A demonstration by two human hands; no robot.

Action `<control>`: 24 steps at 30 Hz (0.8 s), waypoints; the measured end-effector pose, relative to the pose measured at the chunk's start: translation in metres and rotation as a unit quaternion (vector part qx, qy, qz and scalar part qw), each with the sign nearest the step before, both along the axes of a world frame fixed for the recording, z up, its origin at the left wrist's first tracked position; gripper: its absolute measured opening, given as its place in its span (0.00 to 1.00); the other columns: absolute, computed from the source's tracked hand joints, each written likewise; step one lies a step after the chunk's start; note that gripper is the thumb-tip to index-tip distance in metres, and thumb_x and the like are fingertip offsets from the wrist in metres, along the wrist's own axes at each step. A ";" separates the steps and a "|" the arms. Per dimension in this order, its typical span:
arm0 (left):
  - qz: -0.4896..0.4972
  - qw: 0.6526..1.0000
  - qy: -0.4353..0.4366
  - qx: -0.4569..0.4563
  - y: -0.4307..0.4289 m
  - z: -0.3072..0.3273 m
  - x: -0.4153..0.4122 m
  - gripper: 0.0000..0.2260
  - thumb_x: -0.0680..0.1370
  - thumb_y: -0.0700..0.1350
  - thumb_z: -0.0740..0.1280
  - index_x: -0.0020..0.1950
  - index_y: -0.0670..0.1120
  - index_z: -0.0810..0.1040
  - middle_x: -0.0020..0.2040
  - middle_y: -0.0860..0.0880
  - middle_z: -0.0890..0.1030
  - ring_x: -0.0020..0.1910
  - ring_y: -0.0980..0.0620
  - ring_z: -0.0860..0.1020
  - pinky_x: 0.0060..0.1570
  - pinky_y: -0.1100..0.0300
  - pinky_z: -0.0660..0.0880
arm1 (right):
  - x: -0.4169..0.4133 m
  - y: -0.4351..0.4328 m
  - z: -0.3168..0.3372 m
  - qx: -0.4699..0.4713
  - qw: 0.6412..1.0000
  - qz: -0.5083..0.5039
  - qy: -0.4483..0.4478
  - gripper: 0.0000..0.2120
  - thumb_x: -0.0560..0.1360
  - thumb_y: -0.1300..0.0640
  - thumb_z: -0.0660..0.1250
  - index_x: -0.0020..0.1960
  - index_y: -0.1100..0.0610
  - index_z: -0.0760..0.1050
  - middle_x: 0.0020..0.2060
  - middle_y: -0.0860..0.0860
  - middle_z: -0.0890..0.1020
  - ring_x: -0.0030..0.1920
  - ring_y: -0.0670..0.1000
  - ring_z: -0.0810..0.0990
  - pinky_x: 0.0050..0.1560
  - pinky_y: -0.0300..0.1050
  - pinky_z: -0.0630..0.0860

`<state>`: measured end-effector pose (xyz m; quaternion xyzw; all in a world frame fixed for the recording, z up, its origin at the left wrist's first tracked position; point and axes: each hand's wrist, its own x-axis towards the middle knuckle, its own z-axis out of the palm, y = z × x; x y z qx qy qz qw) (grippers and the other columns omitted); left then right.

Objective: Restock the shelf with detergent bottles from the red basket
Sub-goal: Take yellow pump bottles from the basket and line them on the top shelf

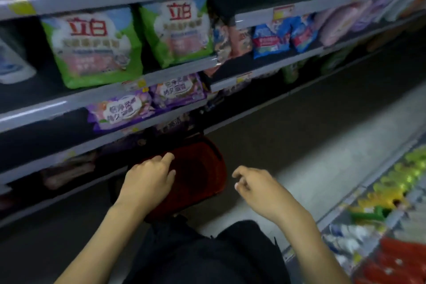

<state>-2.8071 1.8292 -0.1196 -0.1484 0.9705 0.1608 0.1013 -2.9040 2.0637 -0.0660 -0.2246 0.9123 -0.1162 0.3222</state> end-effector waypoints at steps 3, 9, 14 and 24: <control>0.056 0.998 -0.010 0.015 -0.012 -0.011 -0.004 0.16 0.81 0.54 0.59 0.68 0.50 0.69 0.55 0.49 0.80 0.50 0.46 0.81 0.43 0.52 0.76 | -0.037 -0.023 -0.010 0.016 0.998 0.059 -0.018 0.13 0.82 0.51 0.60 0.66 0.48 0.73 0.52 0.46 0.80 0.50 0.48 0.80 0.53 0.51 0.80; 0.194 0.976 -0.079 0.050 -0.020 -0.048 0.001 0.15 0.82 0.53 0.58 0.66 0.50 0.69 0.53 0.49 0.79 0.49 0.45 0.80 0.38 0.54 0.71 | -0.099 -0.080 -0.048 0.058 0.971 0.217 -0.078 0.13 0.82 0.52 0.60 0.66 0.49 0.73 0.46 0.45 0.81 0.45 0.47 0.81 0.49 0.52 0.81; 0.339 0.922 -0.154 0.106 -0.002 -0.090 0.008 0.13 0.82 0.53 0.57 0.65 0.51 0.68 0.54 0.49 0.78 0.50 0.45 0.79 0.43 0.52 0.77 | -0.148 -0.132 -0.103 0.094 0.921 0.353 -0.135 0.14 0.83 0.53 0.59 0.67 0.50 0.72 0.48 0.48 0.82 0.44 0.49 0.81 0.47 0.51 0.81; 0.505 0.815 -0.220 0.180 0.046 -0.232 -0.006 0.13 0.80 0.50 0.58 0.63 0.48 0.73 0.58 0.45 0.78 0.56 0.42 0.78 0.50 0.48 0.78 | -0.172 -0.188 -0.277 0.171 0.819 0.504 -0.212 0.13 0.82 0.55 0.59 0.66 0.49 0.73 0.57 0.47 0.78 0.50 0.44 0.79 0.47 0.40 0.77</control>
